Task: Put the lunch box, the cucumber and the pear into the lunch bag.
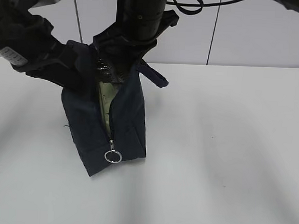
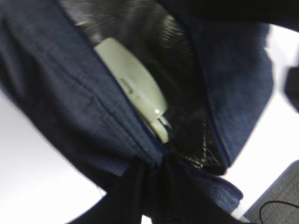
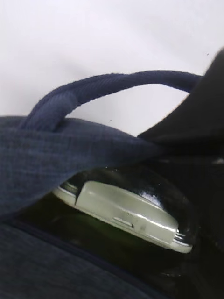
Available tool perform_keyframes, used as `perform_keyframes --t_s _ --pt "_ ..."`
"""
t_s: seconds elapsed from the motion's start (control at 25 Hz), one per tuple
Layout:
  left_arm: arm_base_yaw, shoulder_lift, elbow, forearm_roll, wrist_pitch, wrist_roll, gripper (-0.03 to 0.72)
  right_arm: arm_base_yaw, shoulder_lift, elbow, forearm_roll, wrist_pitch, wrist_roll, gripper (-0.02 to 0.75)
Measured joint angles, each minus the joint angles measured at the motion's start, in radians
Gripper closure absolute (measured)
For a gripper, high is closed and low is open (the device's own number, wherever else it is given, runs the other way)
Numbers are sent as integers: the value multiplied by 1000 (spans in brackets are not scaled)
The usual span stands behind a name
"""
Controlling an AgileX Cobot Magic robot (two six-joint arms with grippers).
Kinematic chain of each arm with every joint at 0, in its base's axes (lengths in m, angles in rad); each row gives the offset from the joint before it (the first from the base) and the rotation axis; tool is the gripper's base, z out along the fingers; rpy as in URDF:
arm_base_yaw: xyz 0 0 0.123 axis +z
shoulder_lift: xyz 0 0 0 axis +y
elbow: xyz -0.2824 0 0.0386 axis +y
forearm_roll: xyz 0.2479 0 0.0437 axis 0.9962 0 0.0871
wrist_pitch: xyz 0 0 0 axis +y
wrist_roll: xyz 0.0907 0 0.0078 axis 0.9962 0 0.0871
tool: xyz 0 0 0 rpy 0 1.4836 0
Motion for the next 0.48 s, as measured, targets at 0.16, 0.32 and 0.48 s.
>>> perform_keyframes --t_s 0.16,0.32,0.48 --pt "-46 -8 0 -13 3 0 666 0 0 0 -32 0 -4 734" --pt "-58 -18 2 -22 -8 -9 666 -25 0 0 -30 0 -6 734" --pt "-58 -18 2 -25 -22 -19 666 -88 0 3 35 0 -23 734"
